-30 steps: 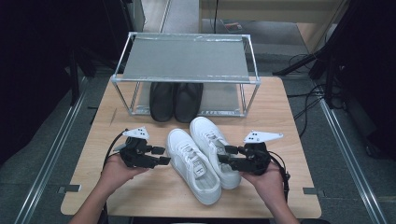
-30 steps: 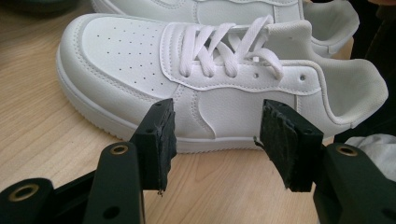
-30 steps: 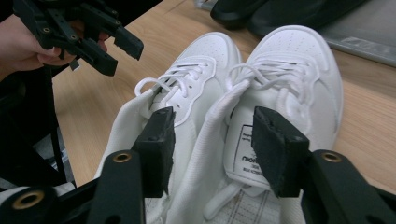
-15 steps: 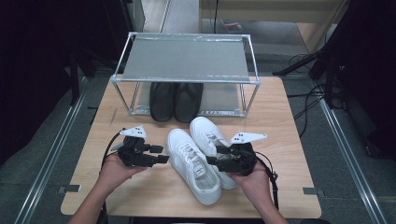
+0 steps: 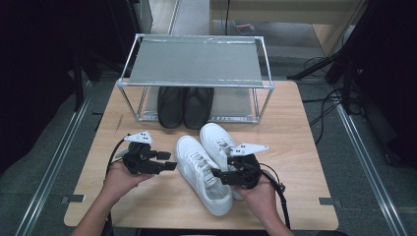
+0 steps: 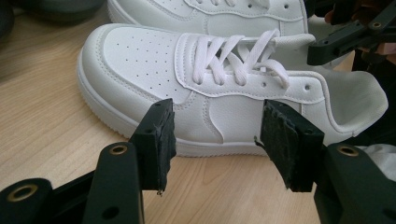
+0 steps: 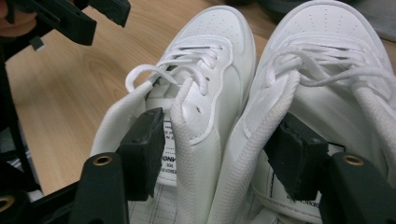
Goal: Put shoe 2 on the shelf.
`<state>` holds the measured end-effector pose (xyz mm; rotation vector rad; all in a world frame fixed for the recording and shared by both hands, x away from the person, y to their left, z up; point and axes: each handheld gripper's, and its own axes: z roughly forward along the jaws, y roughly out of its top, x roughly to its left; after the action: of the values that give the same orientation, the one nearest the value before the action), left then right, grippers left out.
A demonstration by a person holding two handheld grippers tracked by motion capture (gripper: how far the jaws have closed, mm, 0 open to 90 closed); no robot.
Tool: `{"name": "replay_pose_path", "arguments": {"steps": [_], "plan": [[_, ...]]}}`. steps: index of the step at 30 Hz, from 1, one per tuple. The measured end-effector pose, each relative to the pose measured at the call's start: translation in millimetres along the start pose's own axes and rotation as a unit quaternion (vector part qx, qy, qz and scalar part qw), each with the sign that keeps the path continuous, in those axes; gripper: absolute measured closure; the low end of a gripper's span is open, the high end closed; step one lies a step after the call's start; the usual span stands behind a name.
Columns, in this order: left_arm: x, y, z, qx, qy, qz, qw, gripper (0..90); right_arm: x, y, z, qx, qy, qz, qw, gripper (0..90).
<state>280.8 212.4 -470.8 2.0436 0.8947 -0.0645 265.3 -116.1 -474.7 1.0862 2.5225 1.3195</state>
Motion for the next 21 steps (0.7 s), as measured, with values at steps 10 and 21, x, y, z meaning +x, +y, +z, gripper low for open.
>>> {"name": "replay_pose_path", "arguments": {"steps": [10,21], "plan": [[0.9,0.6,0.7,0.002,-0.001,-0.001,1.0,45.6,4.9,-5.3,3.1,0.002,-0.041,-0.035,0.9985,56.9],[5.0,0.2,-2.5,-0.009,-0.001,-0.009,0.9999,45.8,3.3,-4.5,3.6,0.001,-0.04,-0.013,0.9991,60.8]]}}
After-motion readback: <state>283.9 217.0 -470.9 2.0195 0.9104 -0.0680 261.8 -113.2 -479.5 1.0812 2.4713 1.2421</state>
